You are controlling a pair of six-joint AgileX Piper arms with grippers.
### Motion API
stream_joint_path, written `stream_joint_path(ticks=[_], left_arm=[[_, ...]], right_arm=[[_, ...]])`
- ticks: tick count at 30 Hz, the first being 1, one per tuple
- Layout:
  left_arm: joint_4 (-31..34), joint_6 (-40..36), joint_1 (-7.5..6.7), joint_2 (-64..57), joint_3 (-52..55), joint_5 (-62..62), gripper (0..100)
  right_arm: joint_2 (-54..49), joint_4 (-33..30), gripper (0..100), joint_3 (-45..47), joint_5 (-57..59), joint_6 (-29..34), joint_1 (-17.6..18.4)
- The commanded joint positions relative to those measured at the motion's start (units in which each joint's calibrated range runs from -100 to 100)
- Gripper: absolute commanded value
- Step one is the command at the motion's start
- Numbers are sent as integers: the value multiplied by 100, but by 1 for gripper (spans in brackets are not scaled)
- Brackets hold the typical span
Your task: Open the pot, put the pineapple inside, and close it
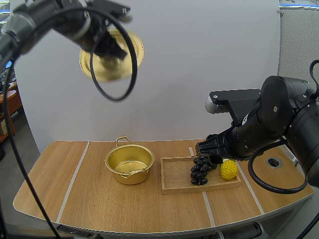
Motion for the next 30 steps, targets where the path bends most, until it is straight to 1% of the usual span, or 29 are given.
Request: stream_joint_path(ticks=[1, 8, 15, 21, 24, 27, 30], left_arm=[[262, -153, 0, -50, -704, 1, 0], [405, -197, 0, -50, -2093, 1, 0], [405, -338, 0, -37, -2898, -295, 0], [405, -635, 0, -37, -2957, -668, 0], [405, -640, 0, -37, -2957, -863, 0], [405, -640, 0, -55, -2957, -1050, 0], [405, -640, 0, -65, -2957, -1067, 0]], right_arm=[[-12, 8, 100, -41, 0, 14, -24], [-12, 8, 100, -41, 0, 14, -24], [-12, 8, 100, -41, 0, 14, -24], [-8, -73, 100, -41, -186, 2, -24], [74, -199, 100, -41, -339, 51, -24], [380, -407, 100, -41, -360, 177, -24], [704, -456, 100, -41, -512, 226, -24]])
